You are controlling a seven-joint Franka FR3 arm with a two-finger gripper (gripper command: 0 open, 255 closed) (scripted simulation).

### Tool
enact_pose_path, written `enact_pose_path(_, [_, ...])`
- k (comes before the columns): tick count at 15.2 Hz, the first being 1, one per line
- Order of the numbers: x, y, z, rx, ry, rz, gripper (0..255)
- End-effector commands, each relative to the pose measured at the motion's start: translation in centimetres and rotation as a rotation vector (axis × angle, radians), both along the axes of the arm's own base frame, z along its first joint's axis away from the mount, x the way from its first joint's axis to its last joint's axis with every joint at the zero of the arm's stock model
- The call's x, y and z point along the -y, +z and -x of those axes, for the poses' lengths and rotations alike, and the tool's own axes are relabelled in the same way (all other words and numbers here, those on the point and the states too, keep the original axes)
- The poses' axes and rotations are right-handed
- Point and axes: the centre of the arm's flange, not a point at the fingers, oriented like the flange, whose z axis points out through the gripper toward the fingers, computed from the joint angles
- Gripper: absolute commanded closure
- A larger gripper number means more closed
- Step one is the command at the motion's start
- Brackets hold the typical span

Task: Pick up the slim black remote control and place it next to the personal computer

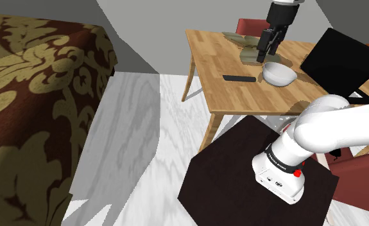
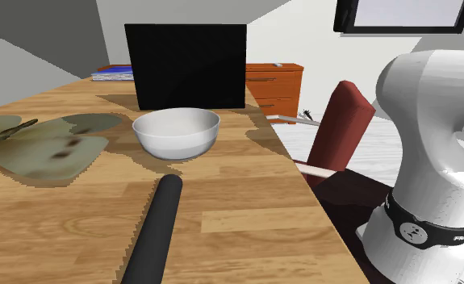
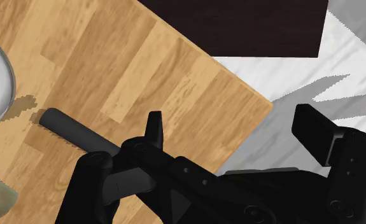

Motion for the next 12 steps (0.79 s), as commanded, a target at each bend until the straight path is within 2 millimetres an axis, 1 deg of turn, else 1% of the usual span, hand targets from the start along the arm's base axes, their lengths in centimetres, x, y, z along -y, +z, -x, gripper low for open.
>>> enact_pose_path(1, [0.0, 0.0, 0.0, 0.000, 0.000, 0.000, 0])
enact_pose_path(6, [5.6, -3.6, -0.7, 0.013, 0.173, -0.036, 0])
enact_pose_path(12, [11.9, -8.1, -2.9, 0.028, 0.381, -0.079, 0])
